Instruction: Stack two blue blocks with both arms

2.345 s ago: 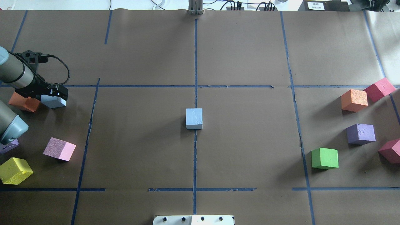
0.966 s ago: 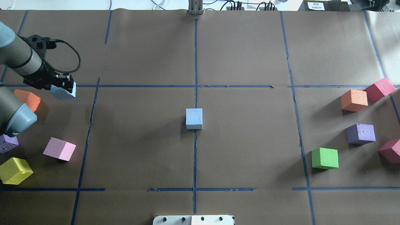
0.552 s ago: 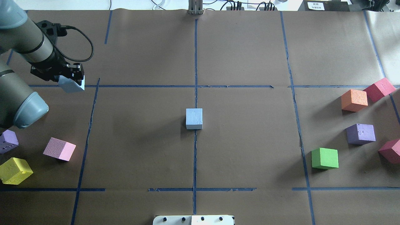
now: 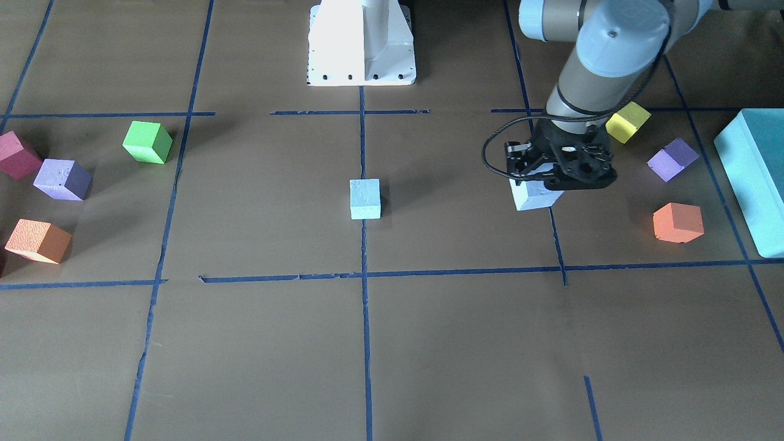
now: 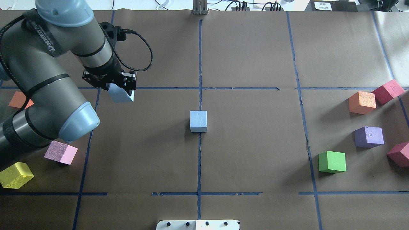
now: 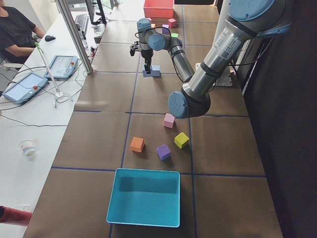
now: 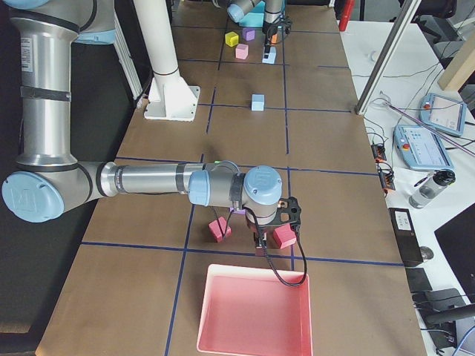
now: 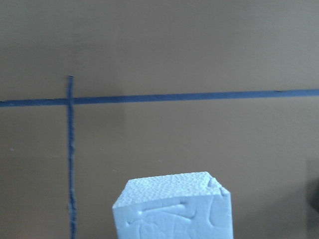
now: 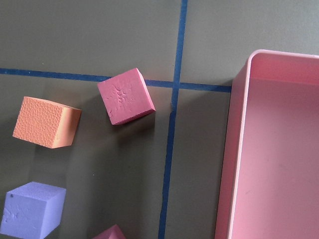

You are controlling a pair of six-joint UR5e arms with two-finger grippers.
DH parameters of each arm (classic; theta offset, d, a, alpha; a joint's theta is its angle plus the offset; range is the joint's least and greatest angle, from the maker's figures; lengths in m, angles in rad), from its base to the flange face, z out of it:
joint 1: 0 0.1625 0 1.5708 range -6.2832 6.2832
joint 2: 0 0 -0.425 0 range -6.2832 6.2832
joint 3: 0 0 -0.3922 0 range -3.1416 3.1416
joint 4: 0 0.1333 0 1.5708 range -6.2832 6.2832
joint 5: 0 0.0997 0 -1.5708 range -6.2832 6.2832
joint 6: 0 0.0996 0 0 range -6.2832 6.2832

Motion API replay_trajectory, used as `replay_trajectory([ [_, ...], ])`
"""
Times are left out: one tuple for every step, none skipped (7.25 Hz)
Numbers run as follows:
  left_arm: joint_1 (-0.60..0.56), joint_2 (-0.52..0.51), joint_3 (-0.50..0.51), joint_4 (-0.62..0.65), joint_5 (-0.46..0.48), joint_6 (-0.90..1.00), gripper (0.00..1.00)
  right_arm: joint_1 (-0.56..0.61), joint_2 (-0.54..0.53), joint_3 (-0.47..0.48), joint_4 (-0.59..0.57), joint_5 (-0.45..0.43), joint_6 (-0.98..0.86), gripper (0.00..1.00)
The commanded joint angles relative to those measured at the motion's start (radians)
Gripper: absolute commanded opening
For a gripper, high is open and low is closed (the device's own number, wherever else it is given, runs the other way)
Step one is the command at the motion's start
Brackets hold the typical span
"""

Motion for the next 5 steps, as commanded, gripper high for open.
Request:
replay_trajectory([
  [0.082, -0.18, 0.155, -0.001, 0.053, -0.088, 0.01, 0.006, -0.028, 0.001, 0.005, 0.002, 0.0, 1.0],
  [0.117, -0.211, 0.184, -0.004, 0.061, -0.119, 0.01, 0.006, -0.028, 0.003, 0.005, 0.002, 0.005, 1.0],
  [0.166, -0.219, 0.2, -0.014, 0.122, -0.132, 0.01, 0.006, -0.027, 0.006, 0.005, 0.002, 0.006, 1.0],
  [0.185, -0.23, 0.236, -0.046, 0.136, -0.141, 0.01, 0.006, -0.027, 0.006, 0.005, 0.002, 0.006, 1.0],
  [0.191, -0.231, 0.303, -0.128, 0.136, -0.144, 0.01, 0.006, -0.027, 0.01, 0.005, 0.002, 0.006, 1.0],
])
